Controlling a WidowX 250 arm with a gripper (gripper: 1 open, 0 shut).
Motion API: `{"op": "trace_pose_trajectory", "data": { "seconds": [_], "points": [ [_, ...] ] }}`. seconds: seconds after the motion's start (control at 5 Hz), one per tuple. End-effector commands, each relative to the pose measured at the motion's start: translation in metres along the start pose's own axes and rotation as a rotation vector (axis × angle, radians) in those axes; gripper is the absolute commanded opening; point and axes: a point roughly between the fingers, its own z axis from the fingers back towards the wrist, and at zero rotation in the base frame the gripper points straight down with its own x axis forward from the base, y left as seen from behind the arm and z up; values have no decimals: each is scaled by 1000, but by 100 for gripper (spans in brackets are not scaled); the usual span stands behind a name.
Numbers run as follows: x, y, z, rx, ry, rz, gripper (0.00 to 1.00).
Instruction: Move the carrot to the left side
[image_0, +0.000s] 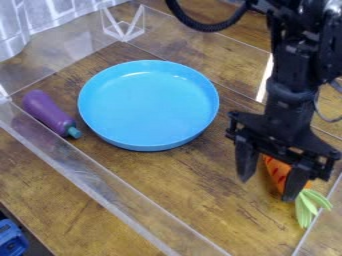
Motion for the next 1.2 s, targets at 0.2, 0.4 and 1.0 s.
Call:
{"op": "trace_pose_trajectory", "data": {
  "seconds": [0.2,0.4,1.0],
  "points": [
    [8,-17,34,-60,-136,-83,100],
    [11,-19,26,-74,-142,-83,100],
    [24,-22,-4,-61,-109,-80,100]
  ]
}}
